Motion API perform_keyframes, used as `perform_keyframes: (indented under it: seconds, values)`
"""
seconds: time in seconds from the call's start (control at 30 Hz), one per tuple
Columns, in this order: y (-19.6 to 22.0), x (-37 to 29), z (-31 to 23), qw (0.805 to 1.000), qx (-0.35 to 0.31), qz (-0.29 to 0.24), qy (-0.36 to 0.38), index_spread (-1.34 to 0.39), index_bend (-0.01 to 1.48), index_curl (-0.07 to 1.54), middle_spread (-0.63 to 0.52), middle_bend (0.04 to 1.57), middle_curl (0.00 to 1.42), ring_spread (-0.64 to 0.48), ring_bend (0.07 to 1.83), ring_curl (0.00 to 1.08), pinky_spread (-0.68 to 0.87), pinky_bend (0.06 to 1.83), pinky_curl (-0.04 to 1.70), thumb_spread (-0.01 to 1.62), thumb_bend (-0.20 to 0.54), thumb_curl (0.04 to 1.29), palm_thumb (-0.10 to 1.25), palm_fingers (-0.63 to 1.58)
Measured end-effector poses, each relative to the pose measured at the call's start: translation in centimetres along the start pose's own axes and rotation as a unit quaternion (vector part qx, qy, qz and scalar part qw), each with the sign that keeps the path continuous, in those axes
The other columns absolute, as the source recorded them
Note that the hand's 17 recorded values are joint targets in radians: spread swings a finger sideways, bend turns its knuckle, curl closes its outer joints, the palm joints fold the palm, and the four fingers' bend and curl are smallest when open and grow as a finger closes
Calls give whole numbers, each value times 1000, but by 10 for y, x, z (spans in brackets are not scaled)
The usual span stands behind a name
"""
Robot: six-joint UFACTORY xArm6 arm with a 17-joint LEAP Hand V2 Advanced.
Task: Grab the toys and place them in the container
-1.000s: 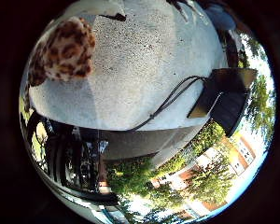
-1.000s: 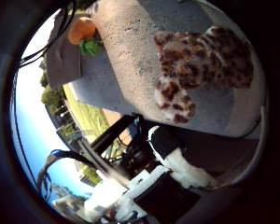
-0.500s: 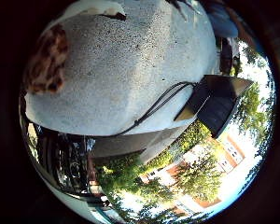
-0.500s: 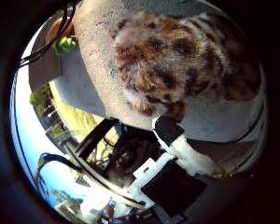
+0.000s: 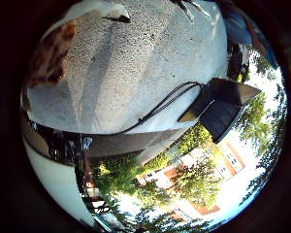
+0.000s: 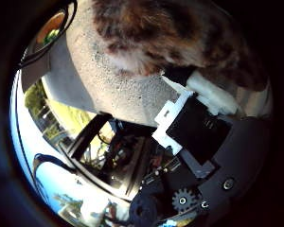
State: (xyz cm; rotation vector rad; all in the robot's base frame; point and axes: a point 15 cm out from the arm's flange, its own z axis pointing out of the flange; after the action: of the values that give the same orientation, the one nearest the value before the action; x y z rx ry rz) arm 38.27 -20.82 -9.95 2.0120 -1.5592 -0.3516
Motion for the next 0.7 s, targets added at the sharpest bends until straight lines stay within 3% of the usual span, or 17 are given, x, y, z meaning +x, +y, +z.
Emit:
perform_keyframes:
  seconds: [0.13, 0.4, 0.57, 0.7]
  values:
    - [1, 4, -2, 1000, 1, -5, 3, -429, 164, 126, -202, 743, 697, 37, 1157, 659, 384, 934, 327, 1060, -16, 335, 744, 910]
    - [39, 28, 3, 999, -43, -3, -31, -674, 305, 30, -261, 921, 912, -46, 1285, 768, 312, 1306, 527, 1061, -2, 380, 865, 972]
    - [51, 44, -38, 997, -42, -17, -60, -790, 406, -12, -277, 982, 999, -73, 1323, 802, 268, 1379, 606, 1084, 52, 463, 1028, 955]
    - [75, 21, -76, 989, -55, -46, -127, -889, 515, -15, -286, 1015, 1063, -86, 1356, 824, 237, 1401, 666, 1099, 31, 526, 1042, 914]
